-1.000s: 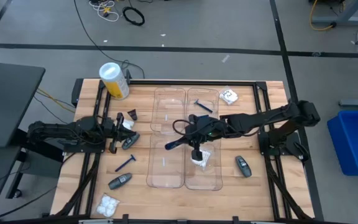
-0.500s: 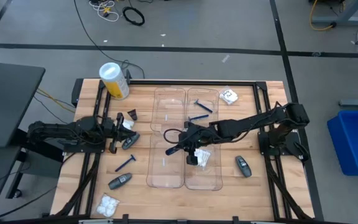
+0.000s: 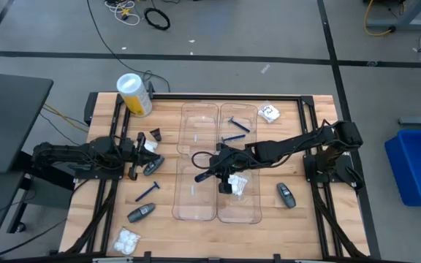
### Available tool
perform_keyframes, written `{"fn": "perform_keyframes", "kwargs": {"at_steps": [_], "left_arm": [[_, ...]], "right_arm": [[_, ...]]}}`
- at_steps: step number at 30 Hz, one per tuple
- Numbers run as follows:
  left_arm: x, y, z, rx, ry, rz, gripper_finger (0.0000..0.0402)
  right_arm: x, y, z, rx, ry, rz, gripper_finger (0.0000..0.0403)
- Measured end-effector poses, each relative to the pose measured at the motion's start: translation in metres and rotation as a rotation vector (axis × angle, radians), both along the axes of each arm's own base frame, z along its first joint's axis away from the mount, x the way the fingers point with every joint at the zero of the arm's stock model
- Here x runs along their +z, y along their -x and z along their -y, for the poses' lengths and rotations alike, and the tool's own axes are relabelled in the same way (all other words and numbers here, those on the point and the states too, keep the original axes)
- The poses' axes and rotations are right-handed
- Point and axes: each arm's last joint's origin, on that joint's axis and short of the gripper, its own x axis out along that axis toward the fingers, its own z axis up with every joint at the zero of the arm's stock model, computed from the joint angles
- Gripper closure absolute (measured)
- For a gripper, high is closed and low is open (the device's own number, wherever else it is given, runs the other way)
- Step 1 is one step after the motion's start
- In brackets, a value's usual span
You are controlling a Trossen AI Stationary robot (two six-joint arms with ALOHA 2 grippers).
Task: Pick & Place Travel size toiletries
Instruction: Put the right shave cream into the bottom left transparent bin, then put the right deodorant into the top left transparent bin
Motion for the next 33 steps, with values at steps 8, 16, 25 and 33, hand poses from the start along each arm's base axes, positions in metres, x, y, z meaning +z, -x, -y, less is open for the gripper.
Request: {"fn": "perform_keyframes", "kwargs": {"at_steps": [8,16,25,33], "left_arm": [[0.0,0.0,0.0,0.0,0.0,0.0,0.0379],[0.0,0.0,0.0,0.0,0.0,0.001,0.0379],[0.0,0.0,0.0,0.0,0.0,0.001,0.0379],[0.0,0.0,0.0,0.0,0.0,0.0,0.0379]], "right_arm": [[0.0,0.0,-0.001,0.016,-0.024,-0.004,0.0358],[0.0,0.0,-0.001,0.013,-0.026,-0.005,0.0323],[-0.001,0.001,-0.001,0.013,-0.024,-0.02,0.0305],[0.011,0.01,0.001,0.02,-0.016,-0.012,0.0312]]}}
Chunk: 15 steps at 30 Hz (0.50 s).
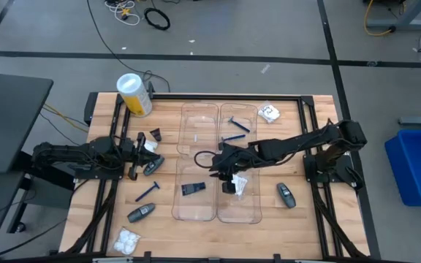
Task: Pick & Place Travel size toiletries
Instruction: Put the right deodorant into the top left transparent bin
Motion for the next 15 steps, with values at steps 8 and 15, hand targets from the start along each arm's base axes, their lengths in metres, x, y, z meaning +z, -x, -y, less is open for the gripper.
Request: {"fn": "perform_keyframes", "kwargs": {"at_steps": [8,15], "left_arm": [[0.0,0.0,0.0,0.0,0.0,0.0,0.0379],[0.0,0.0,0.0,0.0,0.0,0.0,0.0379]], "right_arm": [[0.034,0.018,0.003,0.027,0.022,0.09,0.0341],[0.048,0.029,0.005,0.031,0.023,0.135,0.0365]]}}
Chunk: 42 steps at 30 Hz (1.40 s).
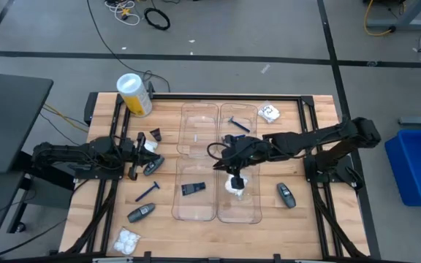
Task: Pick & Place Travel size toiletries
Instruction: Put the right deodorant into the top left transparent bin
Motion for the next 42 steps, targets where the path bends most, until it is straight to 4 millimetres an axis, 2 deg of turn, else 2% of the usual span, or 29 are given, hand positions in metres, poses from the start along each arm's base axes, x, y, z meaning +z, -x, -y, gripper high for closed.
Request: {"fn": "perform_keyframes", "kwargs": {"at_steps": [6,11,17,29,36,42], "left_arm": [[0.0,0.0,0.0,0.0,0.0,0.0,0.0379],[0.0,0.0,0.0,-0.001,0.0,0.004,0.0379],[0.001,0.0,0.0,0.001,0.0,0.009,0.0379],[0.001,0.0,0.0,0.0,0.0,0.01,0.0379],[0.001,0.0,0.0,0.0,0.001,0.011,0.0379],[0.001,0.0,0.0,0.0,0.001,0.011,0.0379]], "right_arm": [[0.001,0.009,0.001,0.014,0.023,-0.04,0.0378],[0.01,0.023,0.0,0.045,0.069,-0.044,0.0396],[0.013,0.044,-0.001,0.065,0.074,-0.026,0.04],[0.003,0.088,-0.008,0.158,0.122,-0.031,0.0401],[-0.006,0.118,-0.014,0.351,0.205,-0.039,0.0401],[-0.01,0.138,-0.017,0.42,0.216,-0.028,0.0402]]}}
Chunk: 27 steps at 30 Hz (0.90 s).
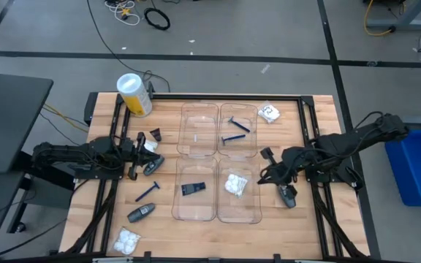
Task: Pick & Place Travel size toiletries
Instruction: Put the right deodorant into the top left transparent bin
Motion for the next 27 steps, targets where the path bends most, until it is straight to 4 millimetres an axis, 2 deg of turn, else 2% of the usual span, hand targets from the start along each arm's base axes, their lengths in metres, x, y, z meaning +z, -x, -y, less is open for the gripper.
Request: {"fn": "perform_keyframes", "kwargs": {"at_steps": [10,18,27], "left_arm": [[0.0,0.0,0.0,0.0,0.0,0.001,0.0379],[0.0,0.0,0.0,0.0,0.0,0.002,0.0379],[0.001,0.0,0.0,0.0,0.0,0.005,0.0379]], "right_arm": [[-0.012,0.032,-0.017,0.191,0.053,0.029,0.0402],[-0.028,0.062,-0.029,0.385,0.161,-0.084,0.0402],[-0.04,0.072,-0.047,0.496,0.211,-0.187,0.0394]]}}
